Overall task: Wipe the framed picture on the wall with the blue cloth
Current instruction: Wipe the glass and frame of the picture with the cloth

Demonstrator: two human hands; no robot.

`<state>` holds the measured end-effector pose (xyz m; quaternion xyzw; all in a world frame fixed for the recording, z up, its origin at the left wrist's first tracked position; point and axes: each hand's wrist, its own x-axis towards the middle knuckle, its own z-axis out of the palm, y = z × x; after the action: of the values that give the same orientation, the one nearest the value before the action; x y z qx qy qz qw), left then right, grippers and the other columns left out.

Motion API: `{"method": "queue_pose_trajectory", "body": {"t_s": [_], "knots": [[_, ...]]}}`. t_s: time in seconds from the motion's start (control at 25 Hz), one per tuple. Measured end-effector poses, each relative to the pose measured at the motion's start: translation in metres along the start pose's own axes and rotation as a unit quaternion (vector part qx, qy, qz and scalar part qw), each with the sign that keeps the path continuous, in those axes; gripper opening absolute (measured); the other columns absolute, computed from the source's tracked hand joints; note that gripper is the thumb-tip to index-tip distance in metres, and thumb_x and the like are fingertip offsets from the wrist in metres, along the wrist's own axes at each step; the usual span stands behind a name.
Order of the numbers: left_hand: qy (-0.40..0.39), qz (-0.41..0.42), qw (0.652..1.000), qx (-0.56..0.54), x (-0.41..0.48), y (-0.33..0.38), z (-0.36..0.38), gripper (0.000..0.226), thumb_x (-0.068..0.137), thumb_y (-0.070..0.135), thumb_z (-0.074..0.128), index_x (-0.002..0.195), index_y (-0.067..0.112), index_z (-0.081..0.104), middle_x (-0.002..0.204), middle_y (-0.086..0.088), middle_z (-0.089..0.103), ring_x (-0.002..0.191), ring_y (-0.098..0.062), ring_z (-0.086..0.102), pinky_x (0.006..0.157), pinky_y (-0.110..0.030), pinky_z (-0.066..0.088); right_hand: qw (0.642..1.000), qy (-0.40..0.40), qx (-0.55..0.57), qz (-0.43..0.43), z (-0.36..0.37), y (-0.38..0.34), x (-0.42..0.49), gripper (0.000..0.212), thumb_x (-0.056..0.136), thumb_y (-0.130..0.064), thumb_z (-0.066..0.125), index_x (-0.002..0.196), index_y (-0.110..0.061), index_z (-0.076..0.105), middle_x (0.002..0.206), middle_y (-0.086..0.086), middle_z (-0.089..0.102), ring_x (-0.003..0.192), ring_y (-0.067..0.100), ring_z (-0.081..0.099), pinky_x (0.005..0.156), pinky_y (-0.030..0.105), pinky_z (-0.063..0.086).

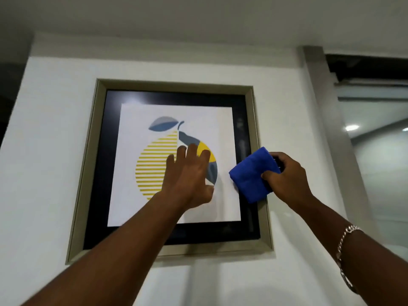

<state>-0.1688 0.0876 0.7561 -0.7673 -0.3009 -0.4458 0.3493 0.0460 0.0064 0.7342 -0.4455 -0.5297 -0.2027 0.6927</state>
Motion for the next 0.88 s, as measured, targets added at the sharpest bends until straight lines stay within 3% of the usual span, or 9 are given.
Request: {"method": "queue_pose_trajectory", "body": {"t_s": [0.24, 0.36, 0.44, 0.56, 0.68, 0.76, 0.8, 0.88], "knots": [[-0.054, -0.025, 0.997, 0.048, 0.024, -0.016, 0.013, 0.094, 0.063, 0.061, 0.070, 0.138, 0.025, 0.027, 0.148, -0.010, 0.023, 0.135, -0.037, 0.025, 0.108, -0.056, 0.031, 0.999, 0.017, -0.014, -0.040, 0.011, -0.009, 0.062, 0.039, 0.080, 0.002, 0.060, 0.113, -0.018, 0.054, 0.078, -0.010, 0.058, 0.067, 0.005, 0.056, 0.049, 0.008, 0.044], [-0.068, -0.028, 0.997, 0.035, 0.030, -0.018, 0.016, 0.096, 0.062, 0.064, 0.069, 0.139, 0.028, 0.024, 0.151, -0.008, 0.019, 0.137, -0.037, 0.022, 0.108, -0.056, 0.035, 0.995, 0.022, -0.026, -0.090, 0.019, -0.014, 0.076, 0.044, 0.078, 0.004, 0.060, 0.116, -0.017, 0.051, 0.095, 0.001, 0.060, 0.081, 0.010, 0.058, 0.067, 0.020, 0.046], [-0.070, -0.031, 0.997, 0.032, 0.031, -0.019, 0.019, 0.097, 0.062, 0.066, 0.069, 0.139, 0.029, 0.023, 0.152, -0.008, 0.018, 0.138, -0.037, 0.020, 0.108, -0.055, 0.036, 0.985, 0.036, -0.095, -0.138, 0.026, -0.014, 0.076, 0.042, 0.078, 0.001, 0.061, 0.115, -0.015, 0.053, 0.112, 0.009, 0.057, 0.098, 0.022, 0.056, 0.080, 0.029, 0.045], [-0.070, -0.035, 0.997, 0.023, 0.031, -0.020, 0.021, 0.098, 0.062, 0.067, 0.068, 0.140, 0.030, 0.022, 0.153, -0.006, 0.016, 0.140, -0.037, 0.018, 0.110, -0.056, 0.033, 0.904, 0.084, -0.350, -0.230, 0.037, -0.010, 0.067, 0.034, 0.078, -0.006, 0.066, 0.110, -0.012, 0.061, 0.122, 0.015, 0.057, 0.109, 0.034, 0.053, 0.085, 0.044, 0.044], [-0.061, -0.029, 0.997, 0.024, 0.029, -0.019, 0.021, 0.098, 0.061, 0.065, 0.069, 0.140, 0.029, 0.022, 0.152, -0.006, 0.016, 0.139, -0.037, 0.018, 0.110, -0.056, 0.032, 0.844, 0.082, -0.454, -0.275, 0.046, -0.004, 0.053, 0.028, 0.081, -0.010, 0.064, 0.109, -0.005, 0.064, 0.119, 0.018, 0.063, 0.106, 0.037, 0.058, 0.085, 0.045, 0.044], [-0.054, -0.029, 0.998, 0.023, 0.029, -0.019, 0.021, 0.098, 0.061, 0.064, 0.070, 0.140, 0.028, 0.023, 0.152, -0.007, 0.017, 0.138, -0.037, 0.018, 0.110, -0.056, 0.032, 0.849, 0.049, -0.469, -0.240, 0.054, 0.002, 0.041, 0.039, 0.093, -0.024, 0.047, 0.126, -0.004, 0.056, 0.134, 0.020, 0.056, 0.125, 0.037, 0.050, 0.105, 0.050, 0.034], [-0.053, -0.030, 0.998, 0.023, 0.029, -0.019, 0.022, 0.098, 0.061, 0.063, 0.070, 0.140, 0.028, 0.023, 0.152, -0.008, 0.017, 0.138, -0.037, 0.018, 0.110, -0.057, 0.032, 0.854, 0.032, -0.472, -0.219, 0.058, 0.007, 0.035, 0.049, 0.097, -0.032, 0.036, 0.135, -0.004, 0.048, 0.145, 0.019, 0.047, 0.137, 0.036, 0.038, 0.114, 0.051, 0.022], [-0.057, -0.033, 0.997, 0.026, 0.029, -0.018, 0.023, 0.099, 0.061, 0.063, 0.070, 0.140, 0.028, 0.022, 0.152, -0.009, 0.015, 0.139, -0.038, 0.016, 0.110, -0.058, 0.031, 0.848, 0.006, -0.489, -0.204, 0.062, 0.015, 0.029, 0.062, 0.098, -0.041, 0.018, 0.146, -0.004, 0.029, 0.157, 0.015, 0.028, 0.148, 0.030, 0.014, 0.119, 0.050, -0.001]]}}
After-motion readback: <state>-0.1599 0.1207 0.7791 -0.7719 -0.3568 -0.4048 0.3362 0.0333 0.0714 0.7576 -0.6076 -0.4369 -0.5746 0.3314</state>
